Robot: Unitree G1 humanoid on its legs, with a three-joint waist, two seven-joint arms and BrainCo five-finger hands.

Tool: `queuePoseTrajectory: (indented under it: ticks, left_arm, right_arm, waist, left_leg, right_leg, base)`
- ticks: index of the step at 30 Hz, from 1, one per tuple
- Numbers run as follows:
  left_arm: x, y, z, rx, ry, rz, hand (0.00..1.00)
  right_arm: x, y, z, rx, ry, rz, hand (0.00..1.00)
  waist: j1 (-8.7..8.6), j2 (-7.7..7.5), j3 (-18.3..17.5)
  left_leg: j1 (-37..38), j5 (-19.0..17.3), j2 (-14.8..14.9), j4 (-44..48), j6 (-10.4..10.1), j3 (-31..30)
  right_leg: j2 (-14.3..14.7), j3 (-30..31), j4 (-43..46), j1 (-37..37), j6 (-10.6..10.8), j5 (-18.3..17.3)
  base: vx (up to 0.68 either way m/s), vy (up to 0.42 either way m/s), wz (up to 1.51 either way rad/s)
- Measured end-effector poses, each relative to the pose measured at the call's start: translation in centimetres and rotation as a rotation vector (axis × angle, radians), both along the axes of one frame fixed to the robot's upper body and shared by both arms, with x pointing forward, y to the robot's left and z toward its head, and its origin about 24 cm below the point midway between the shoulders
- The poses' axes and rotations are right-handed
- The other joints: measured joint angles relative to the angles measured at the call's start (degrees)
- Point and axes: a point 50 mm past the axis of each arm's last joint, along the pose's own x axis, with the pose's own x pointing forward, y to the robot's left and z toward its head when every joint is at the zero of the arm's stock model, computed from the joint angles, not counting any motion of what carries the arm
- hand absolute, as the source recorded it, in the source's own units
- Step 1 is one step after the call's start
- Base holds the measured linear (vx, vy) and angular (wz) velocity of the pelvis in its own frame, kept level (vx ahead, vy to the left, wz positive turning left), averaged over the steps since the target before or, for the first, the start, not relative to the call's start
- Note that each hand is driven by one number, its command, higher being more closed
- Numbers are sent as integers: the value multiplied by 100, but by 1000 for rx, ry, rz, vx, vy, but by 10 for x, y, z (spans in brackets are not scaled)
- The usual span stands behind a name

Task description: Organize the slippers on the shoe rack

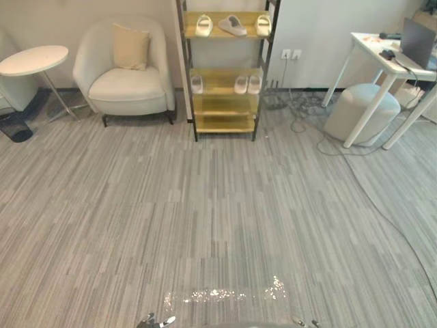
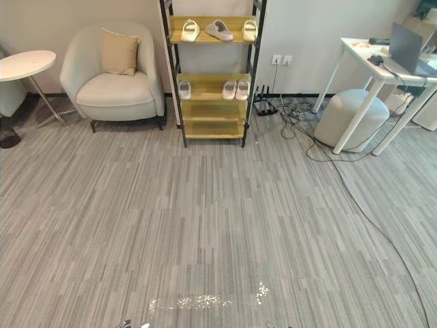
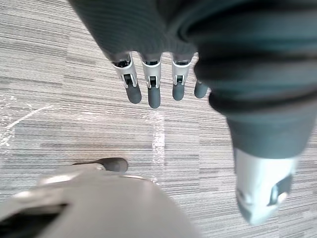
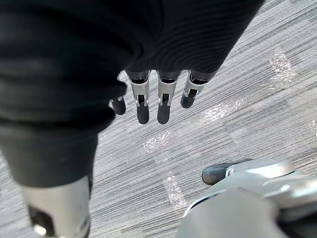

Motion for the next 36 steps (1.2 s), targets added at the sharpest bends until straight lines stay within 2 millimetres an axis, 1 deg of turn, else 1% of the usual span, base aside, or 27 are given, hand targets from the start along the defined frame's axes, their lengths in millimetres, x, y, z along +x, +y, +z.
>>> queuePoseTrajectory:
  ticks: [4, 5, 8, 15, 17, 28, 29, 30, 31, 32, 33, 34, 35, 36]
  left_arm:
    - [4, 0, 1, 1, -17, -3, 0]
    - [7, 0, 1, 2, -23, -5, 0]
    - [9, 0, 1, 2, -28, -8, 0]
    - [8, 0, 1, 3, -25, -14, 0]
    - [8, 0, 1, 3, -26, -14, 0]
    - [12, 2, 2, 10, -30, -19, 0]
    - [13, 3, 2, 14, -32, -20, 0]
    - [14, 4, 3, 17, -35, -20, 0]
    - [21, 4, 4, 21, -50, -24, 0]
    - [21, 4, 4, 22, -51, -23, 0]
    - [24, 6, 5, 27, -58, -24, 0]
    - [27, 6, 6, 30, -67, -23, 0]
    - [29, 4, 6, 32, -73, -12, 0]
    - [27, 2, 5, 27, -70, -5, 0]
  right_arm:
    - [11, 2, 1, 3, -30, 0, 0]
    - [16, 3, 2, 3, -42, 2, 0]
    - [20, 3, 2, 3, -54, 4, 0]
    - [20, 3, 2, 1, -54, 3, 0]
    - [20, 3, 2, 1, -54, 2, 0]
    - [20, 4, 2, 2, -52, 1, 0]
    - [20, 4, 2, 1, -53, 1, 0]
    - [21, 4, 2, 0, -55, 0, 0]
    - [23, 4, 3, -2, -62, 2, 0]
    - [25, 4, 3, -1, -68, 1, 0]
    - [26, 4, 3, 1, -72, -7, 0]
    - [26, 3, 4, -4, -74, -9, 0]
    - [25, 2, 4, -6, -72, -7, 0]
    - [25, -1, 4, -16, -73, -7, 0]
  waist:
    - [3, -18, 54]
    - [3, -18, 108]
    - [7, -11, 158]
    - [12, -9, 163]
    - [22, -13, 165]
    - [18, -74, 280]
    - [18, -98, 296]
    - [16, -115, 315]
    - [18, -127, 397]
    - [22, -104, 451]
    - [37, -98, 509]
    - [35, -105, 556]
    - [59, -37, 606]
    - [64, 8, 635]
  left_leg:
    - [113, -1, 9, -60, -14, 23]
    - [114, -1, 9, -60, -14, 24]
    - [123, -1, 9, -61, -14, 33]
    - [213, 0, 20, -99, -14, 77]
    - [218, 16, 27, -133, -37, 140]
    - [283, -1, 72, -168, -65, 186]
    - [230, -82, 94, -43, -163, 212]
    - [154, -178, 114, 142, -216, 249]
    - [-57, -454, 189, 696, -242, 328]
    - [-301, -719, 317, 1331, -313, 423]
    - [-625, -854, 451, 2102, -415, 597]
    - [-963, -852, 601, 2993, -429, 739]
    - [-1238, -796, 799, 3784, -490, 855]
    - [-1513, -757, 975, 4425, -381, 915]
  right_leg:
    - [14, -27, -49, 101, 4, 1]
    - [14, -28, -59, 129, 32, 16]
    - [15, -30, -152, 185, 111, 66]
    - [23, -11, -153, 215, 114, 71]
    - [29, 6, -166, 201, 85, 90]
    - [79, 25, -261, 270, 59, 109]
    - [84, 24, -242, 267, 52, 89]
    - [84, 25, -201, 258, 37, 62]
    - [100, 29, -123, 265, -40, -1]
    - [141, 31, -53, 264, -119, -84]
    - [153, 35, 0, 276, -185, -201]
    - [156, 75, 77, 314, -215, -271]
    - [192, 158, 181, 387, -292, -326]
    - [214, 234, 286, 450, -347, -420]
  base:
    - [33, -38, -5]
    - [20, -31, -1]
    - [0, 0, 0]
    - [-21, -12, -2]
    - [-24, -22, -8]
    - [5, -37, -3]
    - [12, -32, -4]
    - [19, -45, -6]
    - [3, -31, -6]
    - [-12, -21, -7]
    - [-22, -25, -9]
    - [16, -24, -20]
    - [51, -23, -29]
    - [123, -3, -33]
